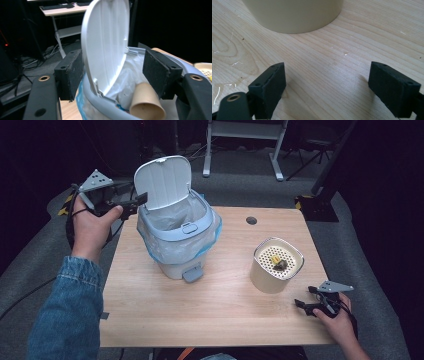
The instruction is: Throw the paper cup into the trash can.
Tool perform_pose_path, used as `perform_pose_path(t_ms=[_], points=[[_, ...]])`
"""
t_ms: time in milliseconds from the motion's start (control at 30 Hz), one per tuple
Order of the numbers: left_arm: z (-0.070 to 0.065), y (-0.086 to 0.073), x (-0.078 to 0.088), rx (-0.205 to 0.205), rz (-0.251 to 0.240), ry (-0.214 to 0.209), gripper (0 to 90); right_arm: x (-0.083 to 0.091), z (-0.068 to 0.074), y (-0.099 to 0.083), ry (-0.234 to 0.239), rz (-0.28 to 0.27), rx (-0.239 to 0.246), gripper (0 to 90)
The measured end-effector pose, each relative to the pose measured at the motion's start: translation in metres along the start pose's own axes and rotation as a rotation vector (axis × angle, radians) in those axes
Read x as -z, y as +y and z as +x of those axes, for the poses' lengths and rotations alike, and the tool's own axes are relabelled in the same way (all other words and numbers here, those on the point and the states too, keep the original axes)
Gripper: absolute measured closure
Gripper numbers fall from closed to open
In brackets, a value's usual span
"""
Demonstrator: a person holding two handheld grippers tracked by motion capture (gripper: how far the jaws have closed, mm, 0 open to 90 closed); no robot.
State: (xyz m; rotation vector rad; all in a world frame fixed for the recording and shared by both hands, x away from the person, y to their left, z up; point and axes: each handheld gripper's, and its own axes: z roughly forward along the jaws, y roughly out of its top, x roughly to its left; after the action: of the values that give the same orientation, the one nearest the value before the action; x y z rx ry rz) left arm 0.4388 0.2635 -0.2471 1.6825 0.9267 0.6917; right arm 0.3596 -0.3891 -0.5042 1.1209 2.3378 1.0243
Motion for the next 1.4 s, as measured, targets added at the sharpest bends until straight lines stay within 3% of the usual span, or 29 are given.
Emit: perform_pose_path(t_ms=[133,233,400,667,867,967,1067,1200,1400], points=[[0.004,0.004,-0.012,0.003,0.017,0.024,32.9,0.000,0.000,0.000,0.001,0.000,0.000,14.7],[0.002,0.007,-0.017,0.010,0.008,0.000,34.1,0.000,0.000,0.000,0.001,0.000,0.000,14.7],[-0.004,0.010,-0.014,-0.006,0.027,-0.001,37.0,0.000,0.000,0.000,0.003,-0.001,0.000,14.7],[-0.023,0.007,-0.003,-0.059,0.071,-0.113,39.5,0.000,0.000,0.000,0.003,-0.001,-0.001,14.7],[-0.039,-0.003,-0.006,-0.035,0.068,-0.208,41.6,0.000,0.000,0.000,0.004,-0.001,-0.003,14.8],[-0.050,-0.012,-0.015,-0.013,0.097,-0.291,42.9,0.000,-0.001,0.000,0.012,0.000,0.006,14.8],[-0.054,-0.014,-0.020,-0.013,0.119,-0.313,46.1,0.000,-0.002,0.000,0.016,-0.001,0.006,14.8],[-0.055,-0.015,-0.025,-0.005,0.140,-0.303,50.3,0.000,-0.002,0.000,0.015,-0.001,0.007,14.8],[-0.057,-0.018,-0.039,-0.007,0.191,-0.245,51.2,0.000,-0.002,0.000,0.015,-0.001,0.007,14.8]])
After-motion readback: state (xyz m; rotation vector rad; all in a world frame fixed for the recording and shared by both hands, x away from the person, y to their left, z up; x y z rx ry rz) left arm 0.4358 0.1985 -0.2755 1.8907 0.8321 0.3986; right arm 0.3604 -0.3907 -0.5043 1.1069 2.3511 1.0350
